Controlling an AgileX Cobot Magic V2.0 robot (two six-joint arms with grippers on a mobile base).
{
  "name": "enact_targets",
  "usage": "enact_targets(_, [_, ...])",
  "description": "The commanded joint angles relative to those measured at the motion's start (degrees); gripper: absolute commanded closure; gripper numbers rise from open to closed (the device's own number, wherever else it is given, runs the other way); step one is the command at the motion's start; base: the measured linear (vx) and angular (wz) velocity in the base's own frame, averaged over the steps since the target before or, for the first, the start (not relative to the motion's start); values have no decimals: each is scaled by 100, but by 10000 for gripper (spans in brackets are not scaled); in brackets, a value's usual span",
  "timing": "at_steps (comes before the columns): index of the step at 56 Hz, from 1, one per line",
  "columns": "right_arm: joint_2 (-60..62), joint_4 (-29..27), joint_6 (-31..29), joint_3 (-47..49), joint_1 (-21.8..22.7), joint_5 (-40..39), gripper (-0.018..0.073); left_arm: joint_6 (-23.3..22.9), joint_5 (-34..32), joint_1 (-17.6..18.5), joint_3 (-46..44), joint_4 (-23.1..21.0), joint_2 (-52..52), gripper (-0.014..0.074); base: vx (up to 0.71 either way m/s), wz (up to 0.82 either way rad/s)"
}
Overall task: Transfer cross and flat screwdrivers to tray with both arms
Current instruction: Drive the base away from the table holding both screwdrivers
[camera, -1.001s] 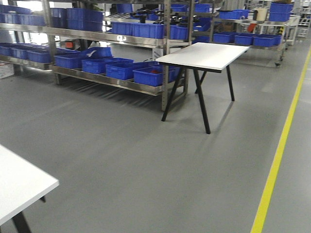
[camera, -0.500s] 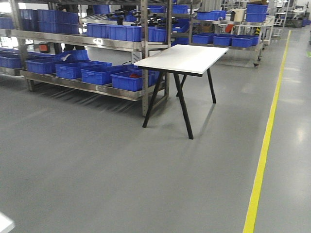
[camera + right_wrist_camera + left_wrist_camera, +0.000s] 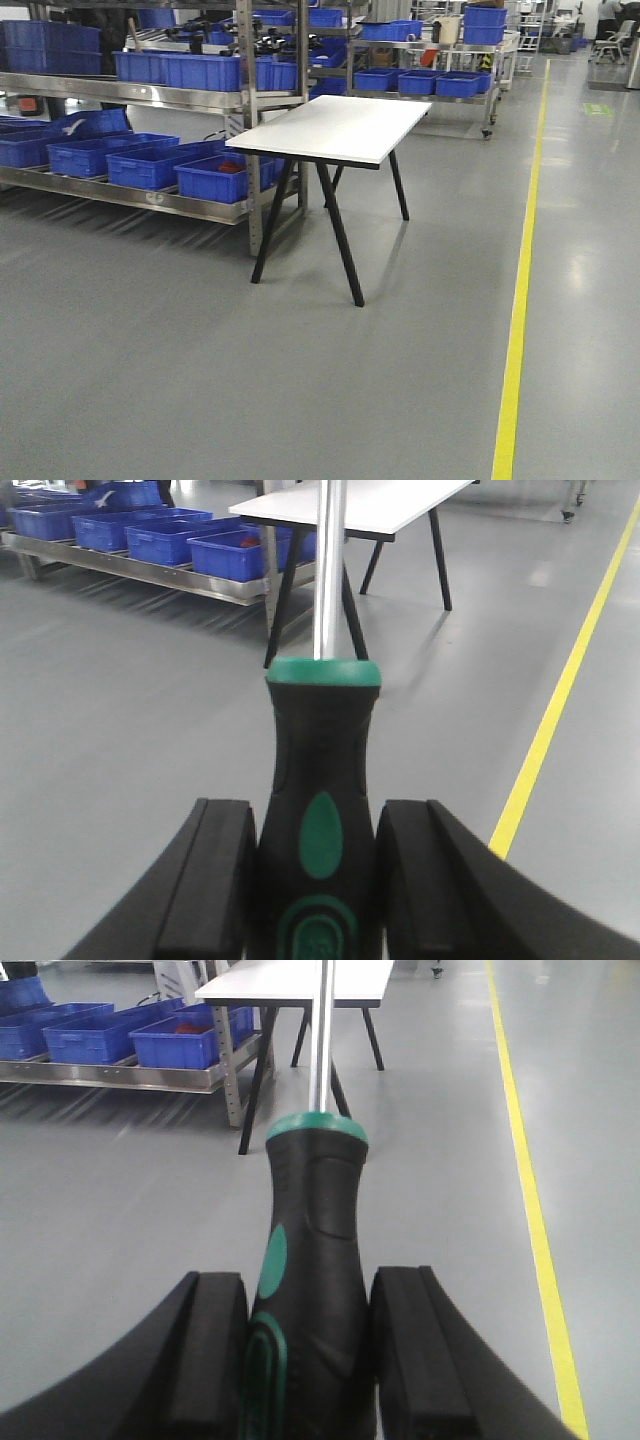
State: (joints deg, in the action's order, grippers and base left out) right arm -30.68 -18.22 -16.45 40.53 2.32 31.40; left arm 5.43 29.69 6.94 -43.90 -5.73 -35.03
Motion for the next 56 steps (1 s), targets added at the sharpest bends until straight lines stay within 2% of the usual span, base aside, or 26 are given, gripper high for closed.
enact_targets(1, [-26,-59,-4,174,-1,-513,567,-26,-543,-4,-177,-58,-6,596,50,-18])
enact_targets(30, [-26,-59,-4,174,-1,-513,567,-26,-543,-4,-177,-58,-6,596,52,-4])
enact_targets(56, [-26,-59,-4,174,-1,-478,567,-26,-543,-4,-177,-58,-6,596,53,51])
